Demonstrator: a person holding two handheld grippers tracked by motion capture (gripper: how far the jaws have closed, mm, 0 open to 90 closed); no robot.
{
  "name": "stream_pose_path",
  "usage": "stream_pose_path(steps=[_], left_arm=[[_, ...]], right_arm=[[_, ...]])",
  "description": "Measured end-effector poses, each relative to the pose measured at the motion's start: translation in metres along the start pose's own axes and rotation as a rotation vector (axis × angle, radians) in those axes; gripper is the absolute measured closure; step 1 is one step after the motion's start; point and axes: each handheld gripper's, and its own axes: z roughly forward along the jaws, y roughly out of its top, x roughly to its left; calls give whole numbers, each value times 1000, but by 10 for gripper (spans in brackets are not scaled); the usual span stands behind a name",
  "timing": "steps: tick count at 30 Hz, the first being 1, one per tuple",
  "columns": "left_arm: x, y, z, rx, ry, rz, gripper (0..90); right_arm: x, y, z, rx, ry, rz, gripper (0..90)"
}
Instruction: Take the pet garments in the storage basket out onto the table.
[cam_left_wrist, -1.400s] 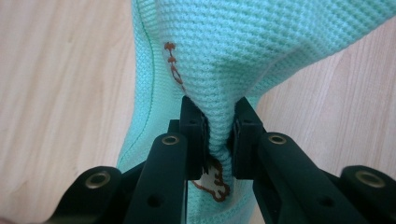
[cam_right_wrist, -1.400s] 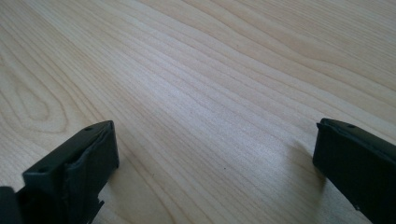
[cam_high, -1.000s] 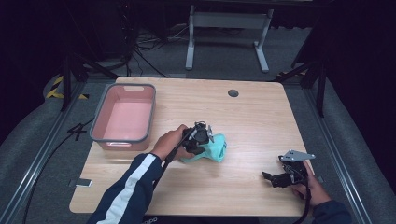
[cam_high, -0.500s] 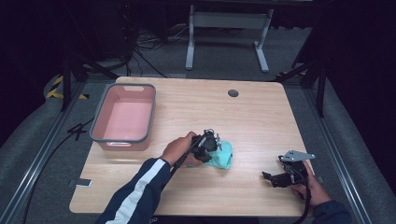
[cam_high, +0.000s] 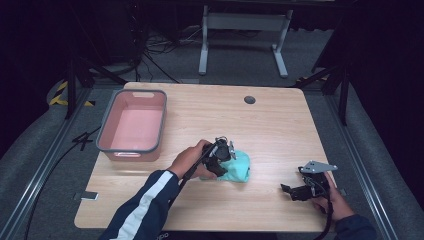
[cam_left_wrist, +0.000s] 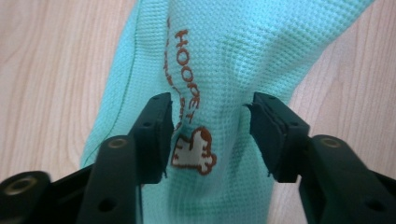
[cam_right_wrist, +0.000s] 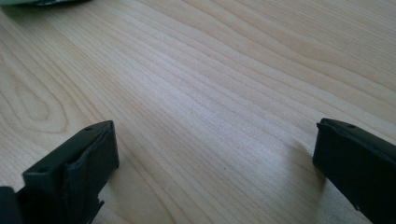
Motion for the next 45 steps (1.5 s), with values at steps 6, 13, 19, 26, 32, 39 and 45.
stream_pose_path(steps=[6, 13, 19, 26, 32, 39, 45], left_arm=[[-2, -7, -13, -22, 24, 3, 394], [-3, -22, -25, -44, 33, 11, 318], [-5, -37, -33, -67, 37, 21, 272], [-12, -52, -39, -38, 75, 34, 249], [-18, -67, -47, -35, 96, 28, 249], [-24, -89, -56, -30, 134, 23, 250], [-27, -114, -65, -13, 163, 13, 245]], right_arm=[[0, 0, 0, 0, 0, 0, 6], [0, 0, 0, 0, 0, 0, 5], [0, 0, 0, 0, 0, 0, 5], [0, 0, 0, 0, 0, 0, 5], [0, 0, 0, 0, 0, 0, 5], [0, 0, 0, 1, 0, 0, 5], [0, 0, 0, 1, 0, 0, 5]])
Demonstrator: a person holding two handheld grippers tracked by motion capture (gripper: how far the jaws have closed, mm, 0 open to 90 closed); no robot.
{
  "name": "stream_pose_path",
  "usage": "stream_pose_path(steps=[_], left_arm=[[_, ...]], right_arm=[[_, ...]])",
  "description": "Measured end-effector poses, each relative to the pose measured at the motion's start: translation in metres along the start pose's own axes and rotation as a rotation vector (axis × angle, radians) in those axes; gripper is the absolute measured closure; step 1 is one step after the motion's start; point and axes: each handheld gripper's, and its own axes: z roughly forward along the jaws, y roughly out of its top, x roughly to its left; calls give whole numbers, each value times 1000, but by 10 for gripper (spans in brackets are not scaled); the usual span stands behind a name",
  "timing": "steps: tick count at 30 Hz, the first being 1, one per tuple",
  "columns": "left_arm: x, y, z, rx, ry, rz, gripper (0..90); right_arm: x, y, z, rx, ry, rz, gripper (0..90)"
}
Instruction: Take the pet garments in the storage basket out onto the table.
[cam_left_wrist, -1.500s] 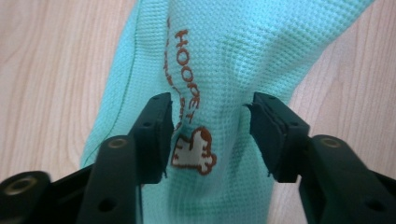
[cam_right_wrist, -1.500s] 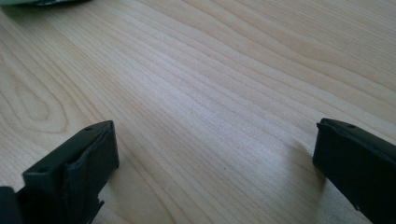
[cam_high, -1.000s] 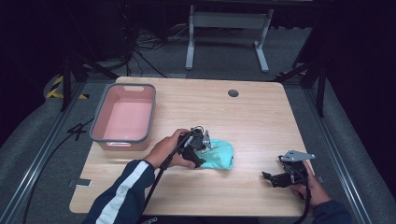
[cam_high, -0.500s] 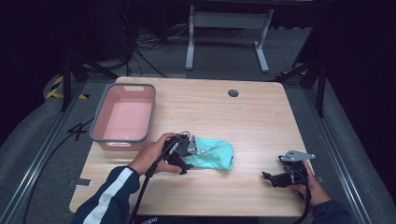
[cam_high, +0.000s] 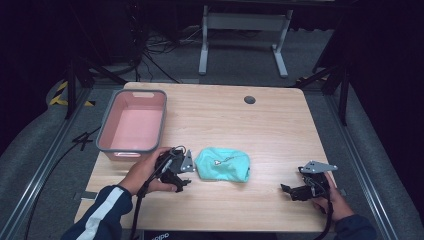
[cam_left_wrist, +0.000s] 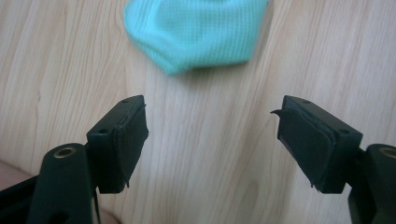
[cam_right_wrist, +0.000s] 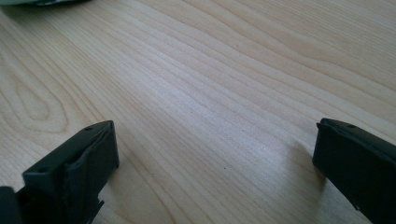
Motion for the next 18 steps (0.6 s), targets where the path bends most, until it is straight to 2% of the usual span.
stream_pose_path(steps=[4, 7, 9, 11, 13, 18], left_arm=[[-3, -19, -2, -2, 27, -9, 239], [-5, -33, -5, -5, 30, -34, 234], [-5, -37, -6, 5, 26, -33, 232], [-8, -53, -7, 16, 43, -51, 230], [-9, -57, -8, 24, 50, -52, 230], [-10, -82, -13, -1, 69, -109, 228]], right_arm=[[0, 0, 0, 0, 0, 0, 5], [0, 0, 0, 0, 0, 0, 5], [0, 0, 0, 0, 0, 0, 5], [0, 0, 0, 0, 0, 0, 5], [0, 0, 0, 0, 0, 0, 5], [0, 0, 0, 0, 0, 0, 5]])
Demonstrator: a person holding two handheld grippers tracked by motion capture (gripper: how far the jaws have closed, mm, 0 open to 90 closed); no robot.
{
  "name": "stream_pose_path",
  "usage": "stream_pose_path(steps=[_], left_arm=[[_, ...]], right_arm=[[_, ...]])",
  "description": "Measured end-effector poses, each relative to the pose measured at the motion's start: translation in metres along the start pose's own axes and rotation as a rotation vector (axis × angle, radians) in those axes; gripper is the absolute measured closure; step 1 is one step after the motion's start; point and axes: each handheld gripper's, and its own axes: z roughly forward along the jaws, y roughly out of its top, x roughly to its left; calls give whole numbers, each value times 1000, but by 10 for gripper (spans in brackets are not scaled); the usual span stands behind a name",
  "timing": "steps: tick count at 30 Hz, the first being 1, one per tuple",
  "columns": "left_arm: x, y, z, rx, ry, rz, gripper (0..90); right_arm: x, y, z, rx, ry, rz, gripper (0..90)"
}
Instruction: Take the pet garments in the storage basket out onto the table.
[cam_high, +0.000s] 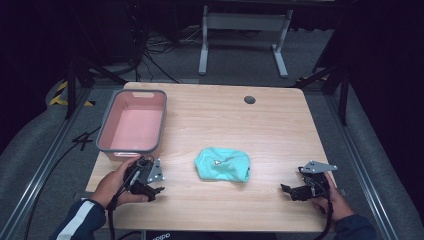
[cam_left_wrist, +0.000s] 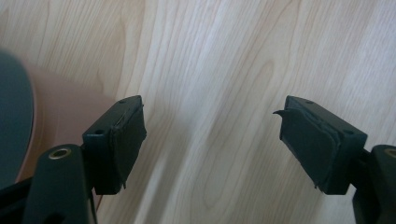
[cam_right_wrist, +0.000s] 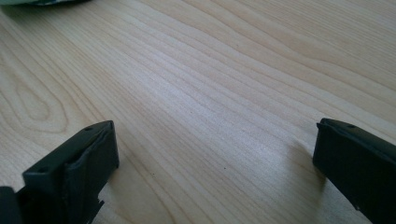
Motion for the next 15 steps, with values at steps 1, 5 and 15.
stream_pose_path(steps=[1, 5, 15], left_arm=[[0, -7, -1, -3, 13, -22, 228], [3, -28, -3, -24, 18, -92, 228], [4, -81, 1, -112, -4, -246, 204]], right_arm=[[0, 0, 0, 0, 0, 0, 5], [0, 0, 0, 0, 0, 0, 5], [0, 0, 0, 0, 0, 0, 5]])
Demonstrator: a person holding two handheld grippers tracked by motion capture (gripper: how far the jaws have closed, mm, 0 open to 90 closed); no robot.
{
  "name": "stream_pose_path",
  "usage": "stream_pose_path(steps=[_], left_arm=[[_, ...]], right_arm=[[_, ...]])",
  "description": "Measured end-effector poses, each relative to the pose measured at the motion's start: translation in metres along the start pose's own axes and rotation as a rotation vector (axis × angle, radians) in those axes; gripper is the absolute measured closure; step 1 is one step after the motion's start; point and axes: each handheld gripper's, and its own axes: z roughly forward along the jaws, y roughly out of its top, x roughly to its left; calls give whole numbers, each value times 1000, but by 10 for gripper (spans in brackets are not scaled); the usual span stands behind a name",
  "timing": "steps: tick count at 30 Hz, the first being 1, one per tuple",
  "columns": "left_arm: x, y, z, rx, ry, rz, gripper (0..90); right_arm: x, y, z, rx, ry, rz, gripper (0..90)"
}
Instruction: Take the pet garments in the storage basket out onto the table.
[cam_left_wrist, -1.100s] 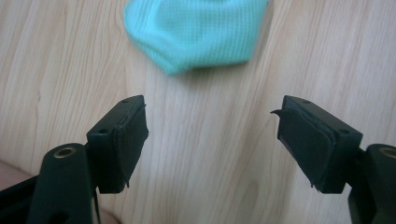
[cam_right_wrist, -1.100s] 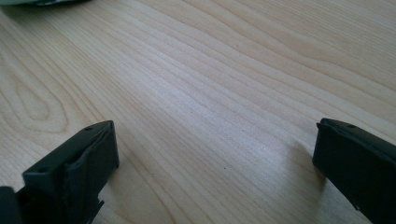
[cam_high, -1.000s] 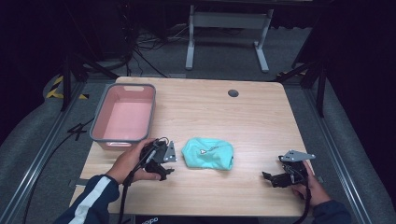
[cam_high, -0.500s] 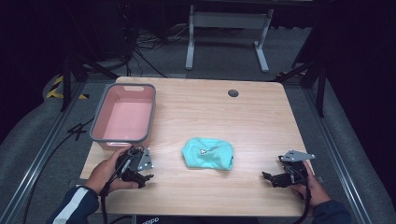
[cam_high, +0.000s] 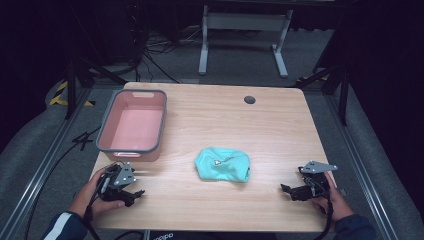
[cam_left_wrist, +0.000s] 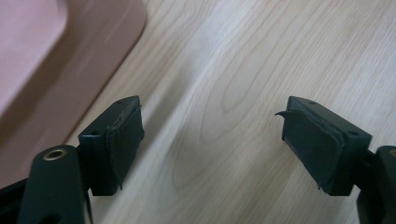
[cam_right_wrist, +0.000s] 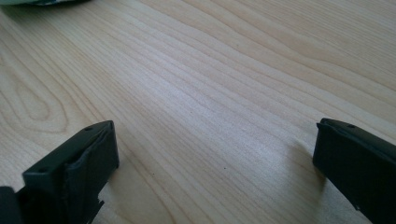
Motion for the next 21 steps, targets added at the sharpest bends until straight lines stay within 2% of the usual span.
stream_pose_path(steps=[4, 5, 7, 8, 9, 12, 21], left_arm=[[7, -19, -3, -56, -14, -73, 184], [7, -19, -3, -56, -14, -73, 179], [12, -33, -1, -120, -48, -163, 162], [15, -39, 0, -145, -67, -197, 139], [17, -42, 0, -154, -68, -214, 139], [19, -44, -1, -151, -56, -233, 141], [20, -41, 1, -145, -51, -236, 103]], right_arm=[[0, 0, 0, 0, 0, 0, 5], [0, 0, 0, 0, 0, 0, 5], [0, 0, 0, 0, 0, 0, 5], [0, 0, 0, 0, 1, 0, 5], [0, 0, 0, 0, 0, 0, 5], [0, 0, 0, 0, 2, -1, 5], [0, 0, 0, 0, 2, -2, 5]])
